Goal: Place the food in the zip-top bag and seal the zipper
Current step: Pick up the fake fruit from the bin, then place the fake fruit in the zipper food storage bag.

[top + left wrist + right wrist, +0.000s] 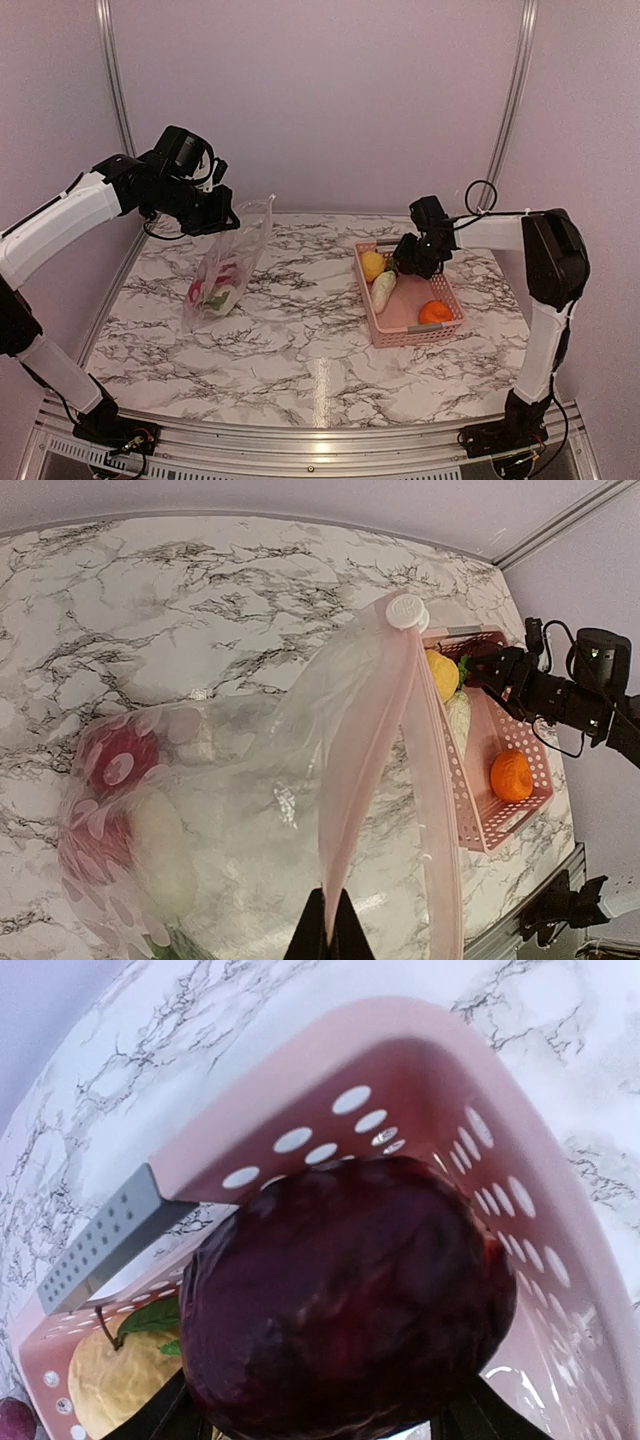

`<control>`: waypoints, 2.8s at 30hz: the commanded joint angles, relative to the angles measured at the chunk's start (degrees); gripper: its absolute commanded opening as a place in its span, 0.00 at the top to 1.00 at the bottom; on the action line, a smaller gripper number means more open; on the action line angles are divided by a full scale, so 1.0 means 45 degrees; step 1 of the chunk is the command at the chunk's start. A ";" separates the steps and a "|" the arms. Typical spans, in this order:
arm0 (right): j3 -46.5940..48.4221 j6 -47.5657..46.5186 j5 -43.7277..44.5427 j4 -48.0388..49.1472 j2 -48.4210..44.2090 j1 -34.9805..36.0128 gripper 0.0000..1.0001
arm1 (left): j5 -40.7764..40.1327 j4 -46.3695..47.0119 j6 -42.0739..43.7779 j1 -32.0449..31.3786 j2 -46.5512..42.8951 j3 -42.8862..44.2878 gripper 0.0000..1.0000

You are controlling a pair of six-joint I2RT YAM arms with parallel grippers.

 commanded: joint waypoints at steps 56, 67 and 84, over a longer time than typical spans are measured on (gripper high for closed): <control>-0.0897 -0.1059 -0.0770 -0.0440 -0.2808 -0.0121 0.35 | 0.0114 -0.0215 0.0639 -0.0018 0.0234 0.0109 1.00; -0.0497 -0.2795 -0.1545 -0.0513 -0.5179 0.1422 0.37 | -0.0086 -0.0189 0.0754 -0.0018 0.0593 0.0378 1.00; 0.3651 -0.6843 -0.3076 0.0407 -0.4140 0.5750 0.41 | 0.1161 0.0559 0.0168 -0.0321 0.1162 0.0942 1.00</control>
